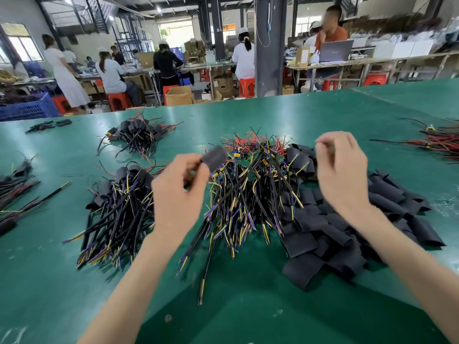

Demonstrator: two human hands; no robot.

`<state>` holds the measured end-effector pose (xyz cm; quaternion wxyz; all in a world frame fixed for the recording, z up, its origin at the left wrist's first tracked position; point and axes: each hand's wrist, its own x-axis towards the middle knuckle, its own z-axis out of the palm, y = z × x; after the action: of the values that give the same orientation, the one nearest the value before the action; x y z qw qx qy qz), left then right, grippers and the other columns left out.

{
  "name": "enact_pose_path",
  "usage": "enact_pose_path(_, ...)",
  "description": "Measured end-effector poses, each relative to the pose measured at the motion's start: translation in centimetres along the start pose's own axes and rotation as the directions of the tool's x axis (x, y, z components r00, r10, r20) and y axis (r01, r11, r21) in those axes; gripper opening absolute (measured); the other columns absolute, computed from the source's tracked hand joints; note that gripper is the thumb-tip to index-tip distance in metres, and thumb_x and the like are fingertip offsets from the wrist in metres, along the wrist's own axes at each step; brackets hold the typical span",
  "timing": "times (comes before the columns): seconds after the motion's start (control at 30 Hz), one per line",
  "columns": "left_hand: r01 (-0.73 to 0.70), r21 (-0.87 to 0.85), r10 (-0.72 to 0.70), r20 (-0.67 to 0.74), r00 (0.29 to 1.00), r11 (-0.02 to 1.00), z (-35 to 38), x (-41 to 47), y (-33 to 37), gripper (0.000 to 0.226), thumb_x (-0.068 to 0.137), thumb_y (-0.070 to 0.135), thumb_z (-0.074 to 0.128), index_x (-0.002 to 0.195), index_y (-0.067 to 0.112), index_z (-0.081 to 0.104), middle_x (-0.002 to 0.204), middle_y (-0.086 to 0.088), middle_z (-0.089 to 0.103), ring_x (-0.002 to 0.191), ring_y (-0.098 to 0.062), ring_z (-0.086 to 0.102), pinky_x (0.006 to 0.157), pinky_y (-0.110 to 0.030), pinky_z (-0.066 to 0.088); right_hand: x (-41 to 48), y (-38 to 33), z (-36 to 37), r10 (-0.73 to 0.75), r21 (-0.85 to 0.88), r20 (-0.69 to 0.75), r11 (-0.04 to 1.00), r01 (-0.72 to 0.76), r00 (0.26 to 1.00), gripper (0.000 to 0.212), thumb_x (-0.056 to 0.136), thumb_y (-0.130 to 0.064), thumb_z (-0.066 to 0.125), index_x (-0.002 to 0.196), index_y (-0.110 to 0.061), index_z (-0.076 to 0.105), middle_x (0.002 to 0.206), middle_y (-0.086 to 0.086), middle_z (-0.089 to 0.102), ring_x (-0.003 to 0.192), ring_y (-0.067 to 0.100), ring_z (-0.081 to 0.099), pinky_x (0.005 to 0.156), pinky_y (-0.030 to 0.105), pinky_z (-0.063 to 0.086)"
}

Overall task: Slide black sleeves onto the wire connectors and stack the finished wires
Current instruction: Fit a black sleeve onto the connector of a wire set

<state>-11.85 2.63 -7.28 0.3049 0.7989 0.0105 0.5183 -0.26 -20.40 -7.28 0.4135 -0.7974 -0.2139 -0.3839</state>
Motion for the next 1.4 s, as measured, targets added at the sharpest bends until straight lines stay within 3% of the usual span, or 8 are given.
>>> enact_pose_path(0.1, 0.003, 0.089, 0.014, -0.191, 0.982, 0.996, -2.1, 1.8, -2.0, 0.018, 0.089, 0.012, 0.056, 0.106, 0.006, 0.059, 0.083, 0.004, 0.058, 0.063, -0.006, 0.048, 0.065, -0.021, 0.040, 0.9, 2.8, -0.1, 0.261, -0.303, 0.160, 0.931, -0.204, 0.952, 0.012, 0.089, -0.010, 0.048, 0.086, -0.007, 0.059, 0.095, 0.016, 0.061, 0.085, 0.035, 0.053, 0.071, 0.035, 0.035)
enact_pose_path(0.33, 0.316, 0.425, -0.229, -0.244, 0.942, 0.848, -5.9, 3.6, -7.2, 0.036, 0.092, 0.001, 0.039, 0.123, 0.007, 0.056, 0.114, -0.026, 0.045, 0.089, -0.035, 0.047, 0.085, -0.038, 0.037, -0.5, 3.6, 1.3, 0.534, -0.617, 0.559, 0.779, -0.113, 0.634, 0.034, 0.082, -0.043, 0.063, 0.103, -0.016, 0.059, 0.114, 0.015, 0.059, 0.106, 0.033, 0.056, 0.078, 0.035, 0.042)
enact_pose_path(0.47, 0.471, 0.588, -0.522, -0.094, 0.848, 0.658, -5.6, 2.6, -8.5, 0.045, 0.083, -0.009, 0.042, 0.123, 0.004, 0.059, 0.125, -0.030, 0.038, 0.111, -0.046, 0.040, 0.098, -0.044, 0.033, -1.1, 3.2, 1.7, 0.518, -0.647, 0.559, 0.761, -0.050, 0.647, 0.048, 0.080, -0.051, 0.064, 0.109, -0.013, 0.060, 0.115, 0.015, 0.058, 0.106, 0.035, 0.056, 0.075, 0.034, 0.040)
enact_pose_path(0.8, 0.496, 0.818, -0.756, -0.120, 0.644, 0.292, -3.4, 3.9, -5.8, 0.043, 0.088, 0.018, 0.043, 0.129, 0.011, 0.052, 0.139, -0.025, 0.034, 0.127, -0.056, 0.025, 0.108, -0.058, 0.013, -1.7, 3.8, 2.5, 0.499, -0.616, 0.587, 0.787, -0.049, 0.637, 0.044, 0.084, -0.038, 0.056, 0.120, -0.014, 0.050, 0.122, 0.013, 0.049, 0.109, 0.036, 0.053, 0.075, 0.036, 0.037)
enact_pose_path(0.9, 0.373, 0.863, -0.661, -0.063, 0.748, 0.340, -1.9, 4.5, -3.9, 0.041, 0.091, 0.024, 0.045, 0.128, 0.008, 0.050, 0.146, -0.026, 0.027, 0.134, -0.055, 0.014, 0.108, -0.066, 0.006, -2.0, 3.9, 2.6, 0.471, -0.626, 0.586, 0.780, -0.001, 0.660, 0.045, 0.087, -0.040, 0.051, 0.124, -0.014, 0.049, 0.122, 0.013, 0.047, 0.109, 0.037, 0.054, 0.080, 0.039, 0.041)
enact_pose_path(0.97, 0.276, 0.806, -0.545, 0.067, 0.836, 0.523, -0.2, 5.1, -2.8, 0.042, 0.092, 0.031, 0.047, 0.129, 0.013, 0.051, 0.141, -0.022, 0.037, 0.133, -0.042, 0.028, 0.108, -0.058, 0.018, -2.3, 3.9, 2.9, 0.431, -0.641, 0.577, 0.765, 0.057, 0.694, 0.043, 0.090, -0.043, 0.048, 0.120, -0.011, 0.049, 0.117, 0.013, 0.047, 0.106, 0.037, 0.056, 0.075, 0.038, 0.039)
enact_pose_path(1.1, 0.207, 0.402, -0.366, 0.371, 0.853, 0.892, 5.8, 6.5, -0.6, 0.035, 0.095, 0.029, 0.045, 0.126, 0.018, 0.057, 0.131, -0.012, 0.054, 0.116, -0.031, 0.052, 0.103, -0.037, 0.038, -2.7, 3.9, 3.2, 0.394, -0.656, 0.563, 0.748, 0.103, 0.727, 0.040, 0.092, -0.041, 0.045, 0.111, -0.006, 0.049, 0.113, 0.013, 0.044, 0.099, 0.037, 0.058, 0.067, 0.035, 0.032)
enact_pose_path(1.4, -0.031, 0.554, -0.359, 0.580, 0.731, 0.832, 13.8, 7.7, -0.2, 0.040, 0.095, 0.033, 0.044, 0.103, -0.001, 0.063, 0.108, -0.020, 0.064, 0.107, -0.037, 0.056, 0.093, -0.047, 0.046, -2.9, 4.3, 3.0, 0.322, -0.627, 0.604, 0.756, 0.186, 0.729, 0.051, 0.091, -0.043, 0.046, 0.135, -0.020, 0.036, 0.116, 0.011, 0.041, 0.091, 0.036, 0.060, 0.062, 0.034, 0.035)
